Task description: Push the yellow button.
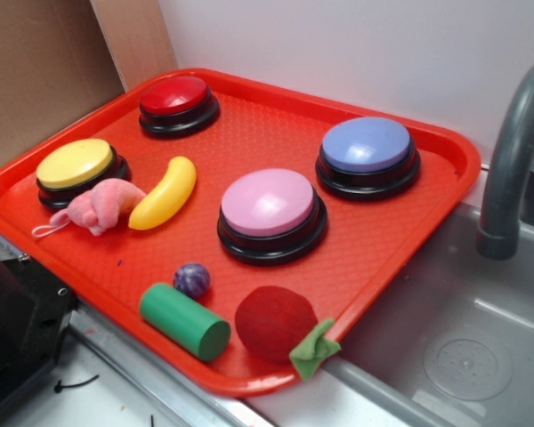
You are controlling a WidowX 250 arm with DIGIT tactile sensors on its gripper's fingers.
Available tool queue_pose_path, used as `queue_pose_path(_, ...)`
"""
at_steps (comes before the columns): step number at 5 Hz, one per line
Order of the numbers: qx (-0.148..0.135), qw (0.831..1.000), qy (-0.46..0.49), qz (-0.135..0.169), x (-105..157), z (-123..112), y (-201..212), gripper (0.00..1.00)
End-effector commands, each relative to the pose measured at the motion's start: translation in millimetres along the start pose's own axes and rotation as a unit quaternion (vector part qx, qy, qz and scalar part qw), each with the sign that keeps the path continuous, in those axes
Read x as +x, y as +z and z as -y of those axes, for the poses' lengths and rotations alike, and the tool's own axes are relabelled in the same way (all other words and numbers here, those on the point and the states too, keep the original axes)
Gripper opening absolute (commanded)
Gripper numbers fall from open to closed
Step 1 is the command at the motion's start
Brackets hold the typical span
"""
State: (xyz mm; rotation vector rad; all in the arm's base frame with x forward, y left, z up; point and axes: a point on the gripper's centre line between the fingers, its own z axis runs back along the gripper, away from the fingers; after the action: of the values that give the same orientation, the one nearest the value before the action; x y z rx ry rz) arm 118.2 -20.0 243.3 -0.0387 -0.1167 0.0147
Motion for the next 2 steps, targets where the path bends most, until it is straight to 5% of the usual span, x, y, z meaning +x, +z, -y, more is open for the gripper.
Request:
queue_pose_path(1,0.000,1.000,0.000,0.000,0.0,0.0,0.0,1.00)
queue_pose_path(2,0.038,0.992,0.119,-0.033,2.9,-51.7,-46.4,1.00)
